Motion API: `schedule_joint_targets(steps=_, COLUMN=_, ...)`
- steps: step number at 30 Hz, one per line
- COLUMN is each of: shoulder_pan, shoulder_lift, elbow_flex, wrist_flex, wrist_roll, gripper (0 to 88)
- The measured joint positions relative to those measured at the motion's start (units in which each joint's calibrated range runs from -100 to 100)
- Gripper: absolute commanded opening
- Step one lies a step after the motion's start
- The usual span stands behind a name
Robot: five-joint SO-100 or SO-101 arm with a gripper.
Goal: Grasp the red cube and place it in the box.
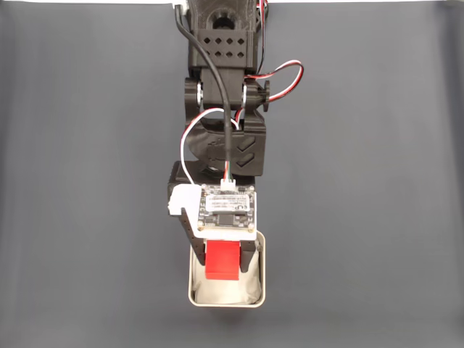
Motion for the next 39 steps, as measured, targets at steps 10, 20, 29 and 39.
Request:
schedule_joint_targets(steps=10, shoulder_pan=0.0, shoulder_lift=0.0, elbow_flex=0.0, wrist_flex=-0.6, wrist_roll=0.3, gripper=10.6)
schedule_joint_targets(steps=20, shoulder_pan=0.0, shoulder_lift=0.0, elbow_flex=0.0, wrist_flex=-1.4, wrist_roll=0.7, gripper=22.5)
schedule_joint_targets(steps=29, shoulder_pan=-0.1, shoulder_lift=0.0, elbow_flex=0.4, wrist_flex=-1.4, wrist_roll=1.6, gripper=44.2)
schedule_joint_targets(steps=39, shoulder_pan=-0.1, shoulder_lift=0.0, elbow_flex=0.7, wrist_flex=-1.4, wrist_roll=2.1, gripper=47.1)
